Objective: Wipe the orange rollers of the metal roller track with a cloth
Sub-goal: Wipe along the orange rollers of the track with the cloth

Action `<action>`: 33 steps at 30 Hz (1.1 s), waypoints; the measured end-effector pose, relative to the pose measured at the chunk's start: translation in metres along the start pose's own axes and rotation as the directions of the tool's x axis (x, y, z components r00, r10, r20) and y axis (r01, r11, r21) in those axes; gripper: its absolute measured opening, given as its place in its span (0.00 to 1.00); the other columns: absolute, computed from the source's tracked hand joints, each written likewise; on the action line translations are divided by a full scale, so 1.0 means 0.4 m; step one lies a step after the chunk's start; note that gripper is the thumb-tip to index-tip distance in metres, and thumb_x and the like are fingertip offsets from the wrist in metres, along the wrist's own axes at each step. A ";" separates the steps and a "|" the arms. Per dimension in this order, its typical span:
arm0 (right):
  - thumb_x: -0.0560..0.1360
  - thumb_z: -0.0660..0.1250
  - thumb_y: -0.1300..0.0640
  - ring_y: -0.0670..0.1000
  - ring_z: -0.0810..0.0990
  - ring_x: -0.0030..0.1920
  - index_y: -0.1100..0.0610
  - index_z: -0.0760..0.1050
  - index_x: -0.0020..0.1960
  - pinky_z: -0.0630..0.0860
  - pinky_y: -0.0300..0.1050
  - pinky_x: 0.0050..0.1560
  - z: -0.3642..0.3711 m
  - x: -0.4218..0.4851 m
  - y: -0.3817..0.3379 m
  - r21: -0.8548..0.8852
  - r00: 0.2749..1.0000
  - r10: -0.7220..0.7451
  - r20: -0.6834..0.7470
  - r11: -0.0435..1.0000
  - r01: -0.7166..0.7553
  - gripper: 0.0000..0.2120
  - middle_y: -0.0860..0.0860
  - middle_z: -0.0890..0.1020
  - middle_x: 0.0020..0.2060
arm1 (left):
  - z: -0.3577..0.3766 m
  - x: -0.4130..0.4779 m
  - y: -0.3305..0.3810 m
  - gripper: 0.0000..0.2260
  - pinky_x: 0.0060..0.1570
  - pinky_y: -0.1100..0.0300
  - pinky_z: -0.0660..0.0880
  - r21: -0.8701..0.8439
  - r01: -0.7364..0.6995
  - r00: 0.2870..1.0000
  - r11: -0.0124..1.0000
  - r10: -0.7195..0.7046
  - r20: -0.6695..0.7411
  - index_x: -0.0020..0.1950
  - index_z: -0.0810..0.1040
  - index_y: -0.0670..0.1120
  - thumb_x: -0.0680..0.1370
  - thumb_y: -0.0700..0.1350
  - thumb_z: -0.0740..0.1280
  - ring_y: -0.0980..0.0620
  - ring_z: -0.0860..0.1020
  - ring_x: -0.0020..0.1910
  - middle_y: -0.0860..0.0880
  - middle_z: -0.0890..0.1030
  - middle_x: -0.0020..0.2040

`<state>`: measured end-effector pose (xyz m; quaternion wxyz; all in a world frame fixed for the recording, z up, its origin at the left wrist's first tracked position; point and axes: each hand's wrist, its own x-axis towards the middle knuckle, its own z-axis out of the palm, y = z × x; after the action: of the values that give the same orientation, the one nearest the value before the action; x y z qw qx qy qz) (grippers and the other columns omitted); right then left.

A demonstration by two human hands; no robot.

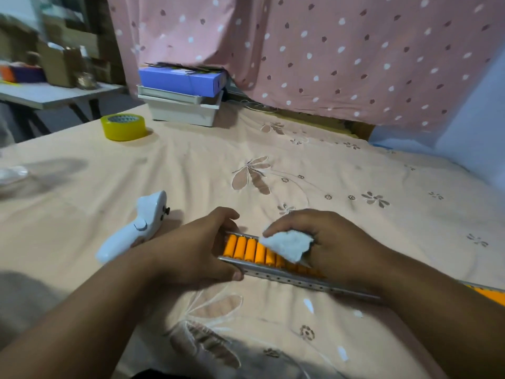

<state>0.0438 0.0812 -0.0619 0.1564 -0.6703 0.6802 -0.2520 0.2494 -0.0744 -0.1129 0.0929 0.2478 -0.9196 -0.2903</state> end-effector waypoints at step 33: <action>0.74 0.64 0.65 0.46 0.77 0.53 0.39 0.79 0.58 0.78 0.48 0.53 0.143 0.002 -0.101 0.037 0.995 0.089 0.035 0.995 -0.091 0.23 0.46 0.83 0.51 | 0.026 -0.004 -0.029 0.44 0.55 0.63 0.75 -0.012 0.005 0.986 1.000 -0.007 -0.168 0.70 0.64 0.60 0.57 0.66 0.76 0.67 0.78 0.52 0.64 0.79 0.55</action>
<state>0.1089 0.0737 -0.0868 0.1920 -0.6399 0.7020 -0.2466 0.2524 -0.0767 -0.1282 0.1707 0.2737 -0.9061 -0.2738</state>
